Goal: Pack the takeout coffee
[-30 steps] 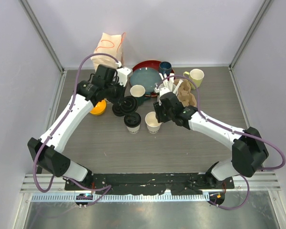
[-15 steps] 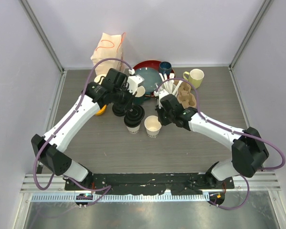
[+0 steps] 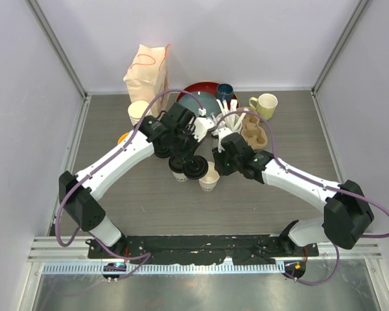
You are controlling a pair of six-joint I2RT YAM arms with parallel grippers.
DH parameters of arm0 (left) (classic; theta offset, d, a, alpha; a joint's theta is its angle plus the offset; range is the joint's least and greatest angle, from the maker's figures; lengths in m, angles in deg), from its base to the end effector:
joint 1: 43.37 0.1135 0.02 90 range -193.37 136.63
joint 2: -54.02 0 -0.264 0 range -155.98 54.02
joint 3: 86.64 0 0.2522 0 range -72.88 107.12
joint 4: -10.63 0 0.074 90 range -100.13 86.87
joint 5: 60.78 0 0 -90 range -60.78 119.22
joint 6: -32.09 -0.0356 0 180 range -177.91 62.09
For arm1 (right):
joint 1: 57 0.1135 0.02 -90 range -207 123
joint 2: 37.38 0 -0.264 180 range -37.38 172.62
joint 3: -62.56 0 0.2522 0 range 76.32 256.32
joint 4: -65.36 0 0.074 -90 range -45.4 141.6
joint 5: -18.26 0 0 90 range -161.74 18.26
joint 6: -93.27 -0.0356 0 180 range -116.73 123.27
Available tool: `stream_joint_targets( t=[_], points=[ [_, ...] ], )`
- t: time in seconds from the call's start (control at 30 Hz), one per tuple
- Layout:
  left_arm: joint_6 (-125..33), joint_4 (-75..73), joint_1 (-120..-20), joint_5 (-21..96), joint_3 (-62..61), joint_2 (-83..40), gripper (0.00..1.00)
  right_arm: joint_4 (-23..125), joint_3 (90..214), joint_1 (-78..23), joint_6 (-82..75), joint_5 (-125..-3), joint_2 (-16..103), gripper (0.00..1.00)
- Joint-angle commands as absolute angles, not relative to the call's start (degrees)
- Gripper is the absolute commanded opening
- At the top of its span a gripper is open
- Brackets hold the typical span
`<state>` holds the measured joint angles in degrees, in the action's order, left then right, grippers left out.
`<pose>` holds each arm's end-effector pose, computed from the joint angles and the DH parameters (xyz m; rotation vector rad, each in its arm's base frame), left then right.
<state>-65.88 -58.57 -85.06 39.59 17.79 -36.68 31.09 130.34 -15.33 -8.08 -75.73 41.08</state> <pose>0.2422 -0.2243 0.3475 1.1490 2.3100 -0.4564 0.2202 0.1926 0.2481 -0.5900 2.3093 0.3669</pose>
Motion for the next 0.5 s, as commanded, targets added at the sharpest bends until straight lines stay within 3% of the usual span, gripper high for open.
stream_joint_targets(
  t=[0.0, 0.2, 0.47],
  points=[
    [-66.70, -58.50, -86.52, 40.03, 19.14, -38.79, 0.00, 34.55, 130.20, -15.17, -9.03, -74.02, 38.83, 0.33],
    [-66.26, -58.94, -88.45, 38.80, 20.10, -41.69, 0.00, 34.29, 130.20, -15.52, -10.78, -74.98, 34.44, 0.45],
    [-63.89, -58.50, -90.65, 34.32, 22.74, -45.38, 0.00, 33.67, 126.95, -21.75, -12.90, -81.14, 26.35, 0.45]
  ],
)
